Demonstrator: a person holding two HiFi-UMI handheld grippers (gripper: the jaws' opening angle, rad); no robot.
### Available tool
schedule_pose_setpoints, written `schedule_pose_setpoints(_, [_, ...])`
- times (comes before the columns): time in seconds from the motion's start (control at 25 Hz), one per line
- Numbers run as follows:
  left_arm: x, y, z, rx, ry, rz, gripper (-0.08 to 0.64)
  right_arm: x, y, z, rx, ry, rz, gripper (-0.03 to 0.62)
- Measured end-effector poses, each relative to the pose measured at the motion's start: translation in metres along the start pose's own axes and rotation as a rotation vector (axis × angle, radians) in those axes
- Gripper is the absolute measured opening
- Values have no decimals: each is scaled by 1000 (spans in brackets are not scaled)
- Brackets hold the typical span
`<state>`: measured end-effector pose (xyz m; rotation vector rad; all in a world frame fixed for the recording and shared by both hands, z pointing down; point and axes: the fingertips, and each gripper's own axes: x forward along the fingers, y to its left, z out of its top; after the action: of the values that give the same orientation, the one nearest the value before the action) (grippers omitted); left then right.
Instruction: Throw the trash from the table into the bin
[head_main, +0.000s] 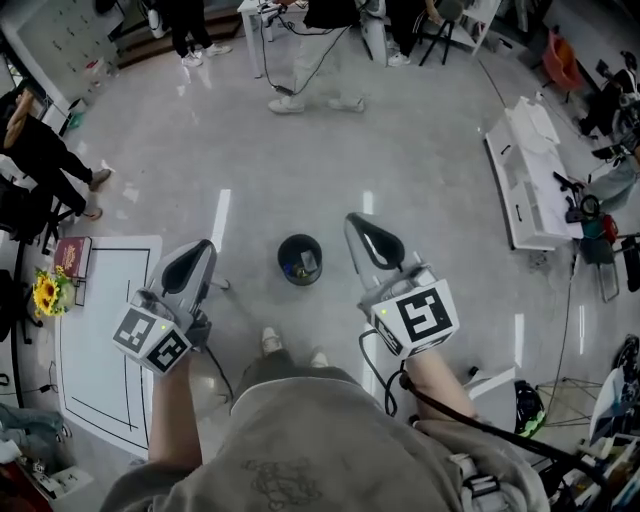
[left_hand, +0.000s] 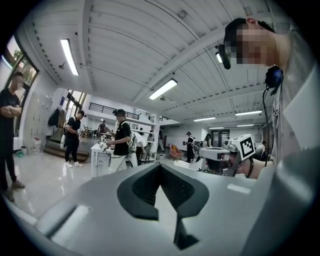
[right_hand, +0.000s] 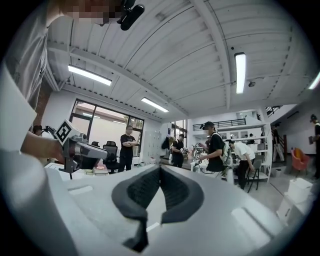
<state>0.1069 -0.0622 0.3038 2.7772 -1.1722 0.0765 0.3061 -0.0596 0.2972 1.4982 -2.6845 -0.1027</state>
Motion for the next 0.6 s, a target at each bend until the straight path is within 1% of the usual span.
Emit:
schedule_pose_setpoints(0.12, [-5,-10,1,1,3,-1,-2,-8,3,-1,-4,2,2,2])
schedule_pose_setpoints(0.32, [-7,-25,9,-2,-23,-20,-2,-12,10,8,3,-13,15,2])
schedule_pose_setpoints(0.6, [-11,-33,13,0,-34,-41,-1,-15,18,17,-5,-16,17,2])
